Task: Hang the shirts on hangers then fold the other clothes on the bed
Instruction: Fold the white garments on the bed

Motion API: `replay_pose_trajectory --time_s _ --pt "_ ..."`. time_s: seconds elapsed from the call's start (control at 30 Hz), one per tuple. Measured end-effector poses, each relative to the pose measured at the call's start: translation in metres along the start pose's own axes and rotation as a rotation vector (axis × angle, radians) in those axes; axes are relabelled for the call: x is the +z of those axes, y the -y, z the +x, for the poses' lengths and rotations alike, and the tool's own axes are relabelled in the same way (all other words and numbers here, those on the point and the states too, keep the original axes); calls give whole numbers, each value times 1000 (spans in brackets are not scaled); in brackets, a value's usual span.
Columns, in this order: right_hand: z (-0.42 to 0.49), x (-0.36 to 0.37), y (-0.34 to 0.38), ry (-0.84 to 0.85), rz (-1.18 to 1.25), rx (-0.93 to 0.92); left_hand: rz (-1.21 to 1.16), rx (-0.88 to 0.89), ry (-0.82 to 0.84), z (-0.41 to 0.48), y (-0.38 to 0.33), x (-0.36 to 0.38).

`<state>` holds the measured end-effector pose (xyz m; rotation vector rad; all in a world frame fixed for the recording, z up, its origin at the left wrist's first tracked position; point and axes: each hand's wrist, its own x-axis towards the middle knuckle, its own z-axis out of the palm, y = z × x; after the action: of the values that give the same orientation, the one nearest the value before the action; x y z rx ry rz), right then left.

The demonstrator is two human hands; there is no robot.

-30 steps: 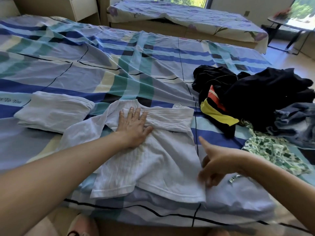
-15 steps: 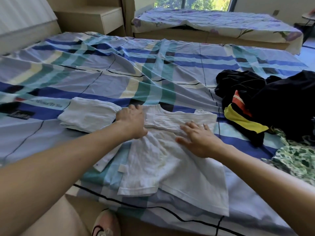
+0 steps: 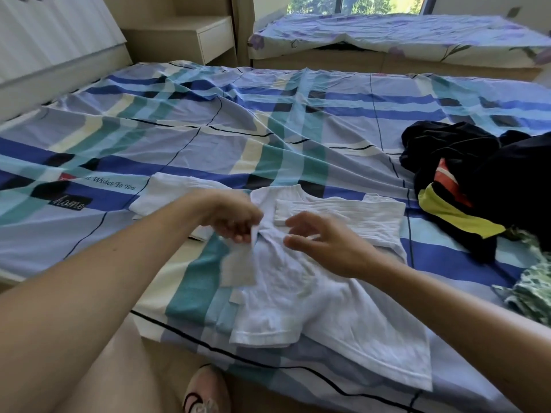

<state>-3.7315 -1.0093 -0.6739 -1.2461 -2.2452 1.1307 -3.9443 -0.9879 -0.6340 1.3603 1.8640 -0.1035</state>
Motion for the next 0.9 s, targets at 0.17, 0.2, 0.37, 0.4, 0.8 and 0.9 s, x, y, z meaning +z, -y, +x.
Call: replay_pose_trajectory --time_s 0.17,0.2,0.37,0.4,0.8,0.9 --pt "2 9 24 52 555 185 -587 137 82 -10 -31 -6" --pt "5 8 24 -35 590 212 -642 137 86 -9 -36 -6" --pt "18 -33 16 -159 451 168 -218 438 -496 15 -41 -5" --pt "17 -46 16 -142 415 156 -190 570 -500 18 -42 -4" --pt "16 -112 -37 -280 519 310 378 513 -373 79 -35 5" --pt "17 -118 -65 -283 468 421 444 486 -485 92 -36 4"
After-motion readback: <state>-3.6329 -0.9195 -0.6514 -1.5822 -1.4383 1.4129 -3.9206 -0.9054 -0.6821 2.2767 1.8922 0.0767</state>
